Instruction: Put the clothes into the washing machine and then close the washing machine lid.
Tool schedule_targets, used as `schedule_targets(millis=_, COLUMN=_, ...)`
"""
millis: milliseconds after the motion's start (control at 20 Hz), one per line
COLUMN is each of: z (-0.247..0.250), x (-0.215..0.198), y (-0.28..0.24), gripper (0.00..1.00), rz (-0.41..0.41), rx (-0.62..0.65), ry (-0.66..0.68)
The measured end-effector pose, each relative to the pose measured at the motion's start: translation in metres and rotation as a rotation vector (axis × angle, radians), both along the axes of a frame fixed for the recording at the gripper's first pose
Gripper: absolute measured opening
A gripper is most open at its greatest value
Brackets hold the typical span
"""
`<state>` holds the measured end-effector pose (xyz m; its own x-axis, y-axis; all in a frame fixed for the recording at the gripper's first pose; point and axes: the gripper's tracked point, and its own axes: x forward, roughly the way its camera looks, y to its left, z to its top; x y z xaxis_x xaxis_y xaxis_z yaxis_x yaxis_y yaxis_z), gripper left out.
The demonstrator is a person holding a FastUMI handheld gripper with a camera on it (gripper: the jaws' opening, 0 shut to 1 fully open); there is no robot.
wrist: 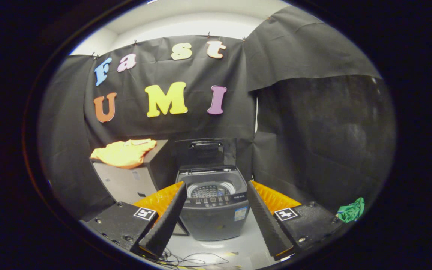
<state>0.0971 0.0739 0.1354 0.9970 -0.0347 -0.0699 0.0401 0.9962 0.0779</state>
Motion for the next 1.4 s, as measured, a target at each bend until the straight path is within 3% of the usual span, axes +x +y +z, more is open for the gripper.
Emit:
schedule_targets(millis=300, z=0.064, x=0.072, y=0.070, gripper=1.00, rz=0.071, rx=-0.042, ry=-0.006)
schedule_targets(millis=650, z=0.118, x=0.158, y=0.201, gripper=1.00, rz=0.213, rx=-0.089, ry=0.012)
schedule_targets(millis=950, z=0.126, x=0.221, y=0.325, gripper=1.00, rz=0.341, rx=-0.094, ry=0.070)
schedule_targets(millis=1400, z=0.068, x=0.314, y=0.418, gripper=1.00, rz=0.331, rx=-0.135, ry=0.274)
